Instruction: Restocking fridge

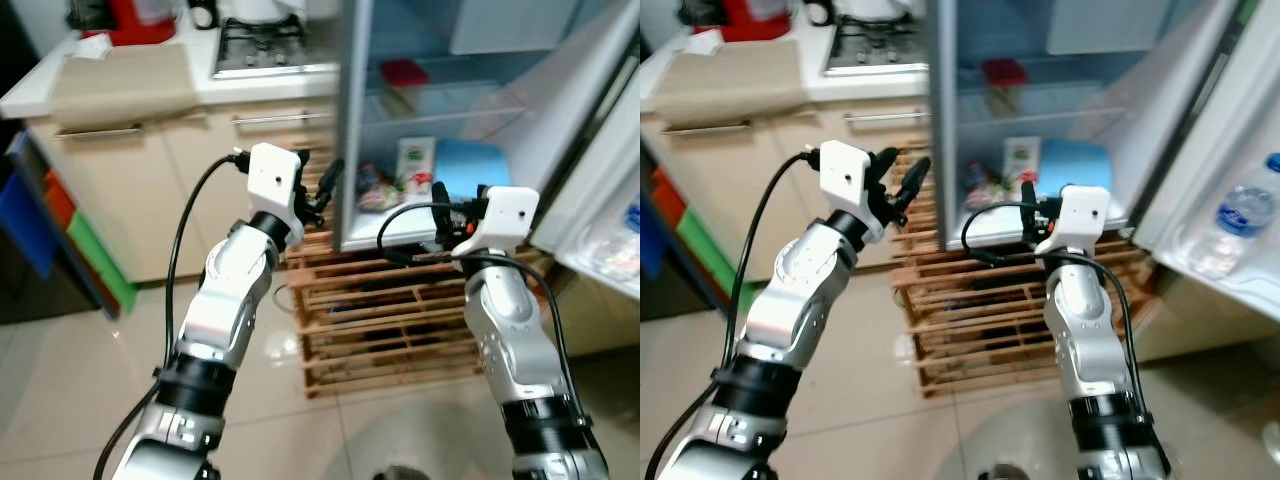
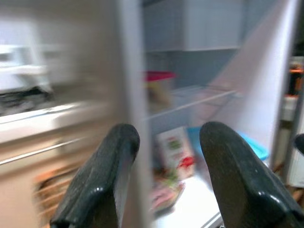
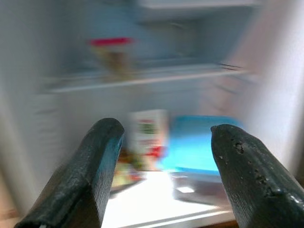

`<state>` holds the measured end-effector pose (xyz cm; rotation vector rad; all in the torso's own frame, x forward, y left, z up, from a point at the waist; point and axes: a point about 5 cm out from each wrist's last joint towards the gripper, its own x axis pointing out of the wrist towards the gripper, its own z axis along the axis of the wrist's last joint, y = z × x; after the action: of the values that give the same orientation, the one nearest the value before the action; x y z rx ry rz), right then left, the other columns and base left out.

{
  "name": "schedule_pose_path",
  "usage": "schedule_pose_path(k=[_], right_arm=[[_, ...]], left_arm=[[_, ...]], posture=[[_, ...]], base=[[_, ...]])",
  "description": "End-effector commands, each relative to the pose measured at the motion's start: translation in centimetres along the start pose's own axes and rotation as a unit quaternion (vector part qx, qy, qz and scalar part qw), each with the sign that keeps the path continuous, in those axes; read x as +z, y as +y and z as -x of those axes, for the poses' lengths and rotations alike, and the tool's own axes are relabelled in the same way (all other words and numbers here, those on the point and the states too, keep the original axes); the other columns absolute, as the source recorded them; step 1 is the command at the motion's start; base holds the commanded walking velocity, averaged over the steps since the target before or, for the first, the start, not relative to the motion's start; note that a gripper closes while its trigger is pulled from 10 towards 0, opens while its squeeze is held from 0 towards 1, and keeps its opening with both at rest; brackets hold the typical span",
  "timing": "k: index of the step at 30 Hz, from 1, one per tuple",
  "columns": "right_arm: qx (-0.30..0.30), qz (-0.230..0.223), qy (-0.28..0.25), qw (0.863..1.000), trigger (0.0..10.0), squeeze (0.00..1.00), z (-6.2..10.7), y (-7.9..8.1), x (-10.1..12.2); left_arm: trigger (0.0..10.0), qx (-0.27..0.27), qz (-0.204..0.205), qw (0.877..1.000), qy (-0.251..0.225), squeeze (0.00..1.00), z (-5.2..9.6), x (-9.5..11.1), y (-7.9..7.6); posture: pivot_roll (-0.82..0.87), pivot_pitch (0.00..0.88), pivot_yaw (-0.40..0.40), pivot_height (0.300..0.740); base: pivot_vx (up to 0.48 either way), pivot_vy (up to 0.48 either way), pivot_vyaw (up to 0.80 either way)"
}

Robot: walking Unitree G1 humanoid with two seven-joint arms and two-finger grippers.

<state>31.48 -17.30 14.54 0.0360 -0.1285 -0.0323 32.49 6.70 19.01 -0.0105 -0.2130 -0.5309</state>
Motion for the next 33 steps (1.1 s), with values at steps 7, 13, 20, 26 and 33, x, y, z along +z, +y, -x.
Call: schedule_pose_path(k=[7, 13, 20, 26, 33], right_arm=[[-0.002, 0.005, -0.012, 1.000, 10.0, 0.00, 0.1, -0.2, 0.3], [-0.003, 0.006, -0.012, 1.000, 10.0, 0.00, 0.2, -0.3, 0.1], [0.001, 0.007, -0.009, 1.000, 10.0, 0.00, -0.3, 0.1, -0.1], [0.022, 0.006, 0.020, 1.000, 10.0, 0.00, -1.1, 1.2, -0.9], [-0.023, 0.016, 0.045, 0.999, 10.0, 0.00, -0.6, 1.2, -2.4]], left_arm=[[10.0, -0.026, -0.014, 0.999, -0.036, 0.00, 0.0, 1.5, -0.3], [10.0, -0.027, -0.018, 0.999, -0.037, 0.00, 0.2, 1.6, -0.2], [10.0, -0.014, -0.037, 0.999, -0.026, 0.00, 0.2, 1.4, -0.1], [10.0, 0.029, 0.032, 0.999, 0.011, 0.00, 0.2, -0.3, 0.4], [10.0, 0.016, 0.030, 0.994, 0.099, 0.00, 1.9, -5.0, 0.4]], posture=[[-0.14, 0.000, 0.055, 0.706], [-0.14, 0.000, 0.055, 0.701], [-0.12, 0.000, 0.055, 0.701], [-0.10, 0.026, 0.053, 0.701], [-0.05, 0.116, 0.062, 0.701]], base=[[0.309, -0.268, -0.36], [0.000, 0.000, 0.00], [0.000, 0.000, 0.00], [0.000, 0.000, 0.00], [0.000, 0.000, 0.00]])
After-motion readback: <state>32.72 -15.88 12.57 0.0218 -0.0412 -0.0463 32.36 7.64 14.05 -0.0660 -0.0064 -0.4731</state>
